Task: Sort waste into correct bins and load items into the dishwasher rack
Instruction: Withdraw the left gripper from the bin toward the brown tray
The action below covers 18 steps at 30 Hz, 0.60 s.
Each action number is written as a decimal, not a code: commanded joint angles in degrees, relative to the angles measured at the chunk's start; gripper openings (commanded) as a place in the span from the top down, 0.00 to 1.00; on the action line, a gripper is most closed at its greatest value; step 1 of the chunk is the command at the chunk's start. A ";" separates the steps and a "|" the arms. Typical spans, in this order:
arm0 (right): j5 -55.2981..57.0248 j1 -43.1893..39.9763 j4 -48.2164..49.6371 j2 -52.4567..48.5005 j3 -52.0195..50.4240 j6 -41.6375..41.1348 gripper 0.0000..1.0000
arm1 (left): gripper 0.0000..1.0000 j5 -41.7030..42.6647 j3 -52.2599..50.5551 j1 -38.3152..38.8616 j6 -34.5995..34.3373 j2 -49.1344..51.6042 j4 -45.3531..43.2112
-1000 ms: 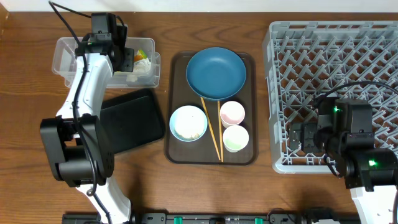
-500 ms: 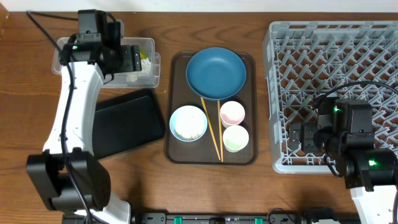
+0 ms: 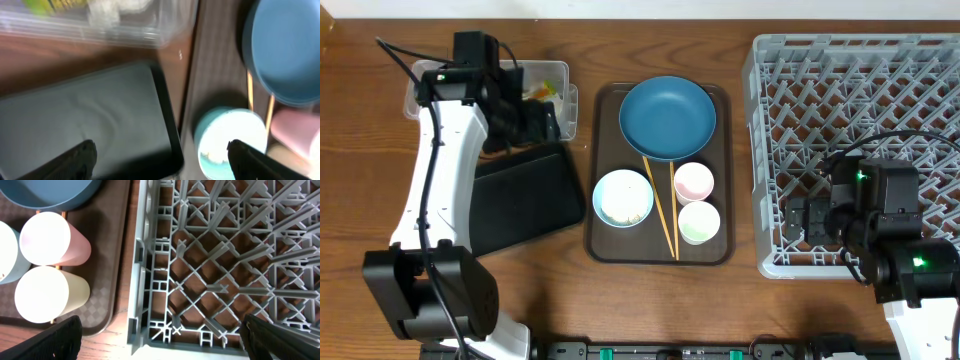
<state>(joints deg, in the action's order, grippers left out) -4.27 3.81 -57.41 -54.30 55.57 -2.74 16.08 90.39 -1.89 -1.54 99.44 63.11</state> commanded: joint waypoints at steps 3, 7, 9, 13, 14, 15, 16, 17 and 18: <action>-0.02 0.33 0.20 0.39 1.40 0.04 0.01 | 0.14 0.42 -0.28 5.03 -0.90 0.11 4.42; -0.02 0.33 0.13 0.39 1.40 0.04 0.01 | 0.15 -6.86 -0.28 9.14 -5.51 -0.42 7.63; -0.02 0.33 0.17 0.39 1.40 0.04 0.01 | 0.15 -9.70 -0.28 10.99 -6.99 -1.38 9.51; 0.22 0.33 0.15 0.39 1.40 0.04 0.01 | 0.15 -9.73 -1.88 14.21 -8.26 -5.92 10.38; 0.22 0.33 0.15 0.39 1.40 0.04 0.01 | 0.15 -9.77 -2.89 15.04 -8.74 -7.78 10.27; 0.22 0.33 0.15 0.39 1.40 0.04 0.01 | 0.15 -9.77 -3.96 15.72 -9.18 -9.57 10.08; 0.24 0.33 0.15 0.39 1.40 0.04 0.01 | 0.15 -10.21 -5.46 16.44 -10.01 -11.96 9.68; 0.39 0.33 0.17 0.39 1.40 0.04 0.01 | 0.15 -10.95 -6.99 16.96 -10.93 -14.10 9.22; 0.39 0.33 0.17 0.39 1.40 0.04 0.01 | 0.15 -11.91 -9.05 17.55 -11.89 -16.74 8.24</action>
<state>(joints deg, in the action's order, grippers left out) -4.25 3.81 -57.36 -54.30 55.57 -2.74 7.29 84.55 14.44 -9.82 88.92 71.92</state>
